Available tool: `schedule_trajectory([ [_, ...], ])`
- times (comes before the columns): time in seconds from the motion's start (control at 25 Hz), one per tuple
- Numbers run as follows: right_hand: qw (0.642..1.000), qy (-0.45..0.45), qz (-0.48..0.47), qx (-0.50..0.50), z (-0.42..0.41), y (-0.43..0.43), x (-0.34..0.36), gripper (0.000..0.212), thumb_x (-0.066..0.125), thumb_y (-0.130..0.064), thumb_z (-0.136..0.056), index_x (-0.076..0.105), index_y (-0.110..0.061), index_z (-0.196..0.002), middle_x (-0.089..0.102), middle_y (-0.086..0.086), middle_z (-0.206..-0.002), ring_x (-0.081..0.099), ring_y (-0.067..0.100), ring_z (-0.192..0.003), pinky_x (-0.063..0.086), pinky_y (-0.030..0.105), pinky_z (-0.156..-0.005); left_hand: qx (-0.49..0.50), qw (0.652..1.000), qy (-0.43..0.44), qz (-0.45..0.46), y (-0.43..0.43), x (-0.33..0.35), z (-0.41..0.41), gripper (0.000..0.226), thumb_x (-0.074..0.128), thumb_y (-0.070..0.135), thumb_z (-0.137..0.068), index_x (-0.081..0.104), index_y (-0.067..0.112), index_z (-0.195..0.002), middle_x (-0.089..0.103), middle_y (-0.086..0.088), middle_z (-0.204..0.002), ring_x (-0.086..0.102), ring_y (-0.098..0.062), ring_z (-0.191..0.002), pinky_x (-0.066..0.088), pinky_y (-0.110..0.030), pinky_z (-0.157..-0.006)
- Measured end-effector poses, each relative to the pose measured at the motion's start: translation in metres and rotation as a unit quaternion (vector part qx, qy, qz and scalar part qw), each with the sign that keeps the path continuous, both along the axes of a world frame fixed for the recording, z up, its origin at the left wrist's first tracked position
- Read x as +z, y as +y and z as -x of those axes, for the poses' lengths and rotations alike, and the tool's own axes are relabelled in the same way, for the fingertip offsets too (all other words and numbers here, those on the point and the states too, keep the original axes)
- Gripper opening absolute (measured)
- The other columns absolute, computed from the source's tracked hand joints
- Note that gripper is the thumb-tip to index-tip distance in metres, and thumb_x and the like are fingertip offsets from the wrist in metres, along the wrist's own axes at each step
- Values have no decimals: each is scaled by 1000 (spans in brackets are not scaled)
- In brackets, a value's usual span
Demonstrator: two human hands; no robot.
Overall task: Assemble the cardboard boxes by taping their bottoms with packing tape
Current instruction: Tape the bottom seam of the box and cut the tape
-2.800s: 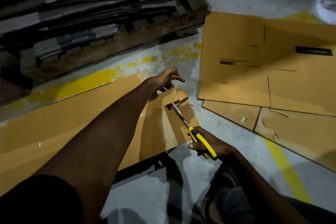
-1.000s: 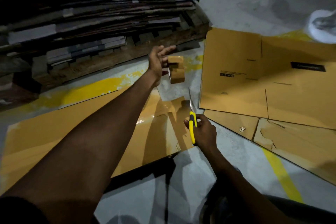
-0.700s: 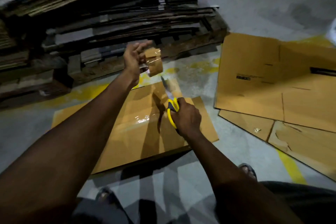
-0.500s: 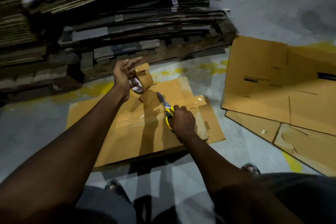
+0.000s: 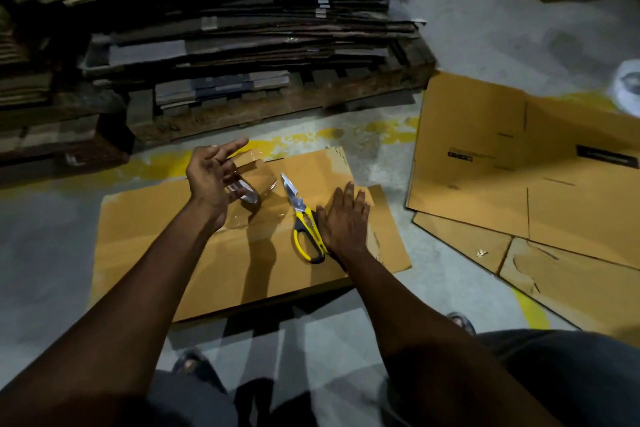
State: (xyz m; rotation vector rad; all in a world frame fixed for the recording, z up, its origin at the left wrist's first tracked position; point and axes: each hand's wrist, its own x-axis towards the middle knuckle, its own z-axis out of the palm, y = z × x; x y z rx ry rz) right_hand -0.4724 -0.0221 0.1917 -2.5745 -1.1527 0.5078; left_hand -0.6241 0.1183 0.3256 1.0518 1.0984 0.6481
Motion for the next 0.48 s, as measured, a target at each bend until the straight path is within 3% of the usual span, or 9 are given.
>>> schedule_trajectory([
  [0.08, 1000, 19, -2, -15, -2, 0, -4, 81, 19, -54, -92, 27, 1, -151, 18, 25, -159, 19, 45, -144, 16, 52, -116, 4, 1000, 5, 10, -1, -1, -2, 54, 23, 39, -93, 68, 19, -116, 27, 4, -63, 35, -13, -62, 29, -32, -64],
  [0.28, 994, 63, -53, -72, -23, 0, -5, 60, 40, -35, -103, 30, 4, -147, 46, 26, -139, 47, 42, -123, 40, 44, -98, 2, 1000, 18, 3, 0, -6, -4, 56, 25, 41, -91, 66, 19, -121, 37, 3, -65, 46, -12, -64, 31, -34, -70],
  [0.4, 990, 86, -36, -102, -36, -8, -6, 43, 35, -36, -105, 47, 0, -126, 59, 25, -120, 57, 43, -110, 45, 42, -86, 7, 1000, 18, 5, 0, -4, 2, 57, 30, 47, -83, 71, 22, -114, 52, -10, -87, 47, -21, -83, 34, -38, -75],
  [0.48, 987, 101, 4, -128, -39, -5, -5, 43, 33, -41, -105, 49, -3, -118, 61, 24, -118, 58, 43, -110, 45, 44, -87, 42, 999, 13, 13, 3, 0, 10, 54, 28, 43, -89, 71, 21, -113, 67, -7, -109, 53, -24, -98, 37, -38, -80],
])
